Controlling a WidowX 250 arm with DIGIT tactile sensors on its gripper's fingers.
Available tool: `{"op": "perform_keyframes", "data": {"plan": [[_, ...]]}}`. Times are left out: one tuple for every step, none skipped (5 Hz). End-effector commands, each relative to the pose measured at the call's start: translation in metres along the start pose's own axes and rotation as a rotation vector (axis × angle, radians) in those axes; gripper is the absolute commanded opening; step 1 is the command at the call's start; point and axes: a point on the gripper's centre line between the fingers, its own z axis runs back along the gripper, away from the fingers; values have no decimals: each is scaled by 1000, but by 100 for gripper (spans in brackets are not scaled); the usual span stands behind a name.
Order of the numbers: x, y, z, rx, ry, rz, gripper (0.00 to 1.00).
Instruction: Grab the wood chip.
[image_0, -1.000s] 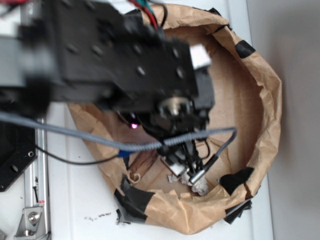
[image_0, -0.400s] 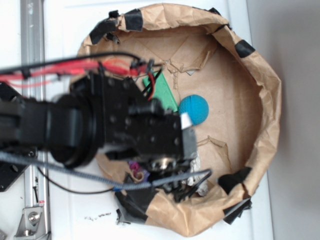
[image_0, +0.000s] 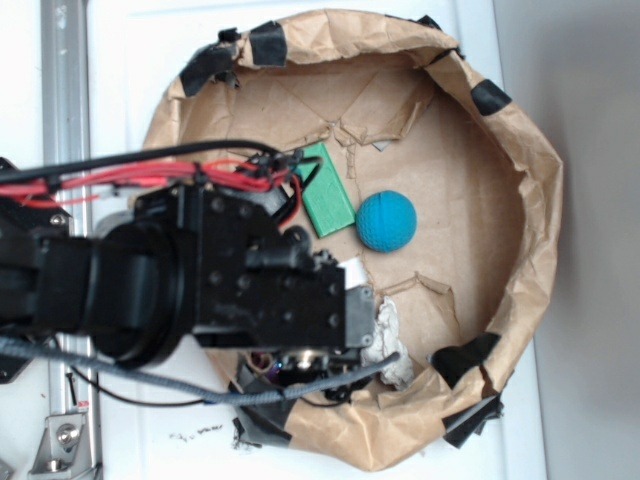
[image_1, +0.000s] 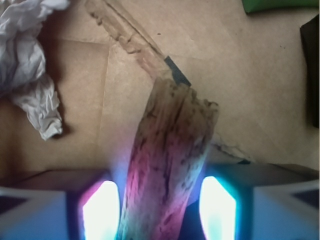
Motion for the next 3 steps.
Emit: {"op": "perform_keyframes", "data": {"plan": [[3, 2, 23, 2, -123, -141, 0], [33, 8, 77, -28, -233, -132, 0], [66, 12, 121, -3, -330, -128, 0]]}}
